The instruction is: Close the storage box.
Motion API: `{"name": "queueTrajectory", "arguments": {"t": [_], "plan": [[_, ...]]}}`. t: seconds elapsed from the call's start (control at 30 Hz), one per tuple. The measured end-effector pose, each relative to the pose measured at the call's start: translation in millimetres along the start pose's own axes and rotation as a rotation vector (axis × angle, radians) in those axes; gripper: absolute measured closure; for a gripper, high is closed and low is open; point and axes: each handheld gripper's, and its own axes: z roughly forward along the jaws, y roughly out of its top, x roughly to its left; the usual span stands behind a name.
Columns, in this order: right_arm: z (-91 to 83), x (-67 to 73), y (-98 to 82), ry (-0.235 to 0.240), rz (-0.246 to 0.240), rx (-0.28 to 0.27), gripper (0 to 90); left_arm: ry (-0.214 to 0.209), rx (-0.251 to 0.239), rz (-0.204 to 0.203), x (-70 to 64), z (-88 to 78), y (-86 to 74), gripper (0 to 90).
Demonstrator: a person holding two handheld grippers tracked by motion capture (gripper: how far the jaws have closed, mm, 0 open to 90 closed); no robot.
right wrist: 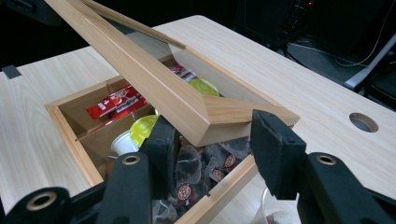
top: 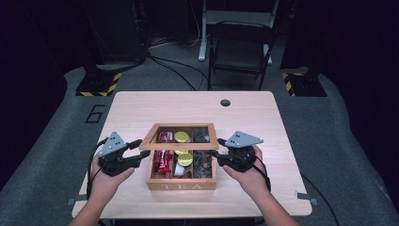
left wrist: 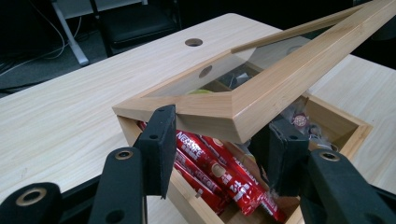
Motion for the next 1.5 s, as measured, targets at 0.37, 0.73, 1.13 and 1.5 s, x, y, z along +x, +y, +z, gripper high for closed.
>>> {"name": "queueTrajectory", "arguments": {"t": [0.37, 0.73, 1.13, 1.5], "plan": [[-1.5, 7.0, -11.0, -0.004, -0.003, 0.007, 52.9, -0.009, -0.010, -0.011, -5.8, -3.8, -13.2, 50.5], [-2.6, 13.9, -23.2, 0.002, -0.001, 0.025, 52.9, -0.009, 0.004, 0.000, -12.8, -5.6, -26.4, 50.6], [-0.7, 22.3, -43.4, 0.017, 0.034, 0.043, 53.1, -0.015, 0.025, 0.005, -19.1, -4.6, -46.0, 51.0], [-0.4, 28.0, -55.1, 0.025, 0.038, 0.042, 53.3, -0.028, 0.027, 0.001, -21.7, -4.3, -60.1, 51.0]]}}
